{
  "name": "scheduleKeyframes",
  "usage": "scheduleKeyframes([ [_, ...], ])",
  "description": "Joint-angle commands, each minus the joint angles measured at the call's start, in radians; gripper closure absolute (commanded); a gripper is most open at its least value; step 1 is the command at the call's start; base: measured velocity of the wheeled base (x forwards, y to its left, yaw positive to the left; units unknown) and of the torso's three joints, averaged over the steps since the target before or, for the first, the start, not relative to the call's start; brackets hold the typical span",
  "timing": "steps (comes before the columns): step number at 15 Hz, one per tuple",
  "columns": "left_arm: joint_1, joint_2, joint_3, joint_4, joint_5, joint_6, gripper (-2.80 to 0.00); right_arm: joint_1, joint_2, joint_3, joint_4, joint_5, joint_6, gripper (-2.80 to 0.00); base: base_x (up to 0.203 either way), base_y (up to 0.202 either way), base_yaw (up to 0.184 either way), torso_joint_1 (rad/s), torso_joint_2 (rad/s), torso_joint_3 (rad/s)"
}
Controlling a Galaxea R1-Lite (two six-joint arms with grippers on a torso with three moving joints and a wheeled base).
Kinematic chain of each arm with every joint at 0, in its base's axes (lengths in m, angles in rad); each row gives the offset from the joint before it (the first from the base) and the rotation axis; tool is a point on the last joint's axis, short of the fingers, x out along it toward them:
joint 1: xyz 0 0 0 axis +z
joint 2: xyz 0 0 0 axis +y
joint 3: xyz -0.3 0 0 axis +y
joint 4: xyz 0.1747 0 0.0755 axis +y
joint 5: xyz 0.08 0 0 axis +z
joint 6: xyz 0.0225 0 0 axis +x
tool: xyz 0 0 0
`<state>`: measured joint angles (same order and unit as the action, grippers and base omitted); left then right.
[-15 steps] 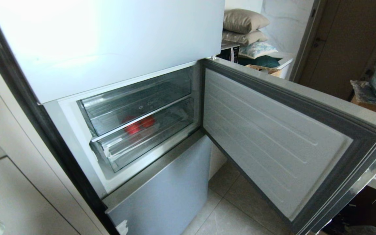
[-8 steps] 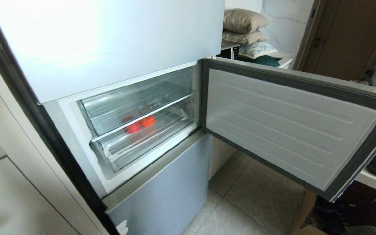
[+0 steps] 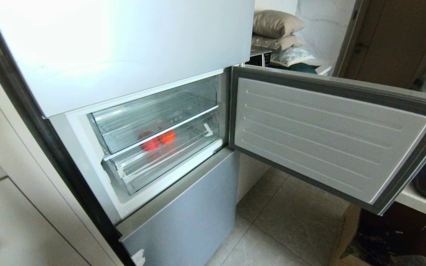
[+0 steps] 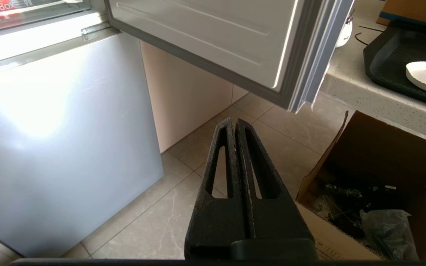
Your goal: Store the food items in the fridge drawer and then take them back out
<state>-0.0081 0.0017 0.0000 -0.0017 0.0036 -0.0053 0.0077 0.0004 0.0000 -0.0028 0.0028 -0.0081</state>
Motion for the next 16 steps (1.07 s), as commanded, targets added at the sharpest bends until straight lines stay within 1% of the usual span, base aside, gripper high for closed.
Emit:
scheduleKeyframes([
  [1, 0.000, -0.002, 0.000, -0.001, -0.001, -0.001, 0.00, 0.000, 0.001, 0.000, 0.000, 0.000, 0.000, 0.00, 0.000, 0.000, 0.000, 0.000, 0.00, 0.000],
  [14, -0.001, -0.002, 0.000, -0.001, 0.001, -0.001, 0.00, 0.000, 0.001, 0.000, 0.000, 0.000, 0.002, 0.00, 0.000, 0.000, 0.000, 0.000, 0.00, 0.000],
  [16, 0.000, -0.002, 0.000, 0.000, 0.001, -0.001, 0.00, 0.000, 0.001, 0.000, 0.000, 0.000, 0.002, 0.00, 0.000, -0.003, 0.092, 0.002, 0.00, 0.000],
])
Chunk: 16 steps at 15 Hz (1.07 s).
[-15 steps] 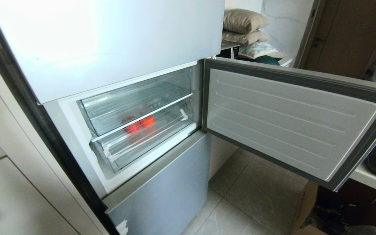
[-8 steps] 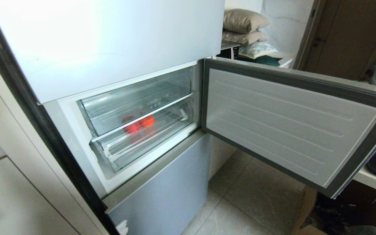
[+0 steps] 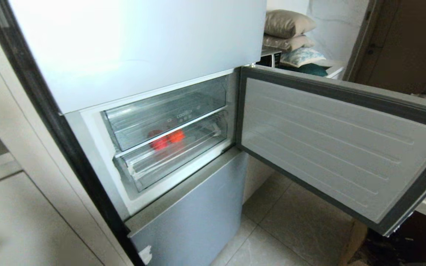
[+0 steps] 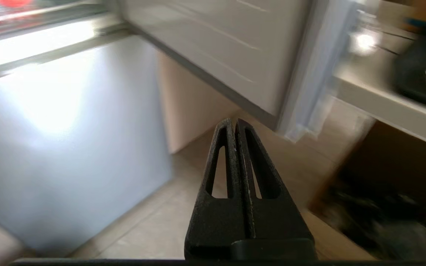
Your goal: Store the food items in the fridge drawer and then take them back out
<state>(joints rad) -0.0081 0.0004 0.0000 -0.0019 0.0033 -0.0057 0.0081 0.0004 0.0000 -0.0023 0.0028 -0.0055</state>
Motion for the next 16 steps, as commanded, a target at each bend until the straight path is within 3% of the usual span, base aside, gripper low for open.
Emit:
scheduleKeyframes([
  [1, 0.000, 0.000, 0.000, 0.000, 0.001, 0.000, 0.00, 0.000, 0.001, 0.000, -0.001, 0.000, -0.001, 0.00, 0.001, -0.002, 0.165, 0.002, 0.00, 0.001],
  [16, 0.000, 0.000, 0.000, -0.001, 0.001, 0.000, 0.00, 0.000, 0.001, 0.000, -0.001, 0.000, 0.001, 0.00, 0.002, -0.008, 0.174, 0.002, 0.00, 0.002],
])
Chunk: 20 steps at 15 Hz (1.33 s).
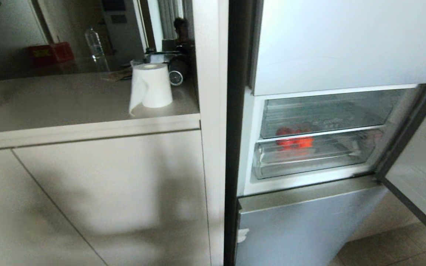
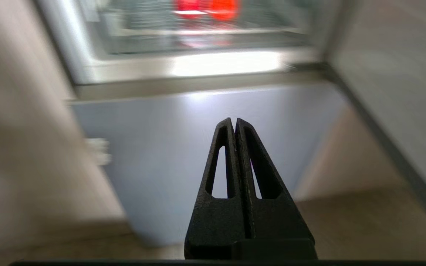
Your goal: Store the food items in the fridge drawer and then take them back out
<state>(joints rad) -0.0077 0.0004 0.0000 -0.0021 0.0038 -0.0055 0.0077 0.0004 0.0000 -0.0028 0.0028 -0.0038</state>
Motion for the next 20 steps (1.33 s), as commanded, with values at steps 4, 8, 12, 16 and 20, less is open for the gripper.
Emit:
scheduleKeyframes([
  [4, 0.000, 0.000, 0.000, 0.001, 0.001, -0.001, 0.00, 0.001, 0.001, 0.000, 0.000, 0.000, -0.001, 0.00, 0.002, -0.007, 0.175, 0.003, 0.00, 0.002],
  [8, 0.000, 0.000, 0.000, -0.001, 0.001, -0.001, 0.00, 0.000, 0.001, 0.000, 0.000, 0.000, -0.002, 0.00, 0.002, -0.005, 0.117, 0.002, 0.00, 0.005],
  [12, 0.000, 0.000, 0.000, 0.000, -0.001, -0.001, 0.00, 0.000, 0.012, -0.033, 0.007, 0.015, -0.044, 0.00, 0.000, 0.000, 0.000, 0.000, 0.00, 0.000],
  [16, -0.002, 0.000, 0.000, 0.000, 0.000, -0.001, 0.00, 0.003, 0.359, -0.187, 0.037, 0.082, -0.022, 0.00, 0.000, 0.000, 0.000, 0.000, 0.00, 0.000],
  [20, 0.000, 0.000, 0.000, 0.001, 0.001, -0.001, 0.00, 0.006, 0.932, -0.268, -0.180, 0.216, 0.055, 0.00, 0.000, 0.000, 0.000, 0.000, 0.00, 0.000],
])
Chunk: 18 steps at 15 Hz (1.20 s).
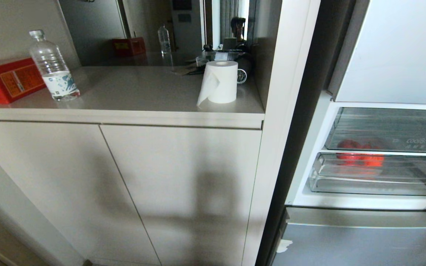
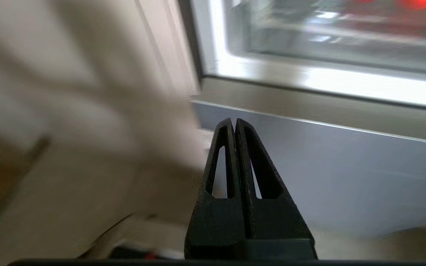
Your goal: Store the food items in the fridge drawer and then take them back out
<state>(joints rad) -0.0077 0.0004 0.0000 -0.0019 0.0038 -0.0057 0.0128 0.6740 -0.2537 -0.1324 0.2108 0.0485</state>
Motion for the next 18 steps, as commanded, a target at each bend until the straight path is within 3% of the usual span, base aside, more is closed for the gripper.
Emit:
scheduleKeyframes([
  [1, 0.000, 0.000, 0.000, -0.001, -0.001, 0.000, 0.00, 0.002, 0.396, -0.023, -0.142, 0.030, 0.014, 0.00, 0.000, 0.000, 0.000, 0.000, 0.00, 0.000],
  [3, 0.000, 0.000, 0.000, 0.000, 0.001, 0.000, 0.00, 0.003, 0.639, -0.031, -0.345, 0.060, 0.034, 0.00, 0.000, 0.000, 0.000, 0.000, 0.00, 0.000],
  [4, -0.001, 0.000, 0.000, -0.001, 0.000, 0.000, 0.00, 0.004, 0.743, -0.028, -0.456, 0.072, 0.043, -2.80, 0.000, 0.000, 0.000, 0.000, 0.00, 0.000],
  [8, 0.000, 0.000, 0.000, 0.000, 0.000, 0.000, 0.00, 0.003, 0.965, -0.001, -0.840, 0.087, 0.061, -2.80, 0.000, 0.000, 0.000, 0.000, 0.00, 0.000],
  [11, 0.000, 0.000, 0.000, -0.001, 0.000, 0.000, 0.00, 0.003, 1.047, 0.010, -1.071, 0.013, 0.057, -2.80, 0.000, 0.000, 0.000, 0.000, 0.00, 0.000],
  [13, 0.000, 0.000, 0.000, -0.001, 0.001, 0.000, 0.00, 0.005, 1.093, 0.014, -1.153, -0.016, 0.054, -2.80, 0.000, 0.000, 0.000, 0.000, 0.00, 0.000],
  [18, 0.000, 0.000, 0.000, 0.000, 0.001, 0.000, 0.00, 0.020, 1.176, -0.005, -1.196, -0.092, 0.002, -2.80, 0.000, 0.000, 0.000, 0.000, 0.00, 0.000],
])
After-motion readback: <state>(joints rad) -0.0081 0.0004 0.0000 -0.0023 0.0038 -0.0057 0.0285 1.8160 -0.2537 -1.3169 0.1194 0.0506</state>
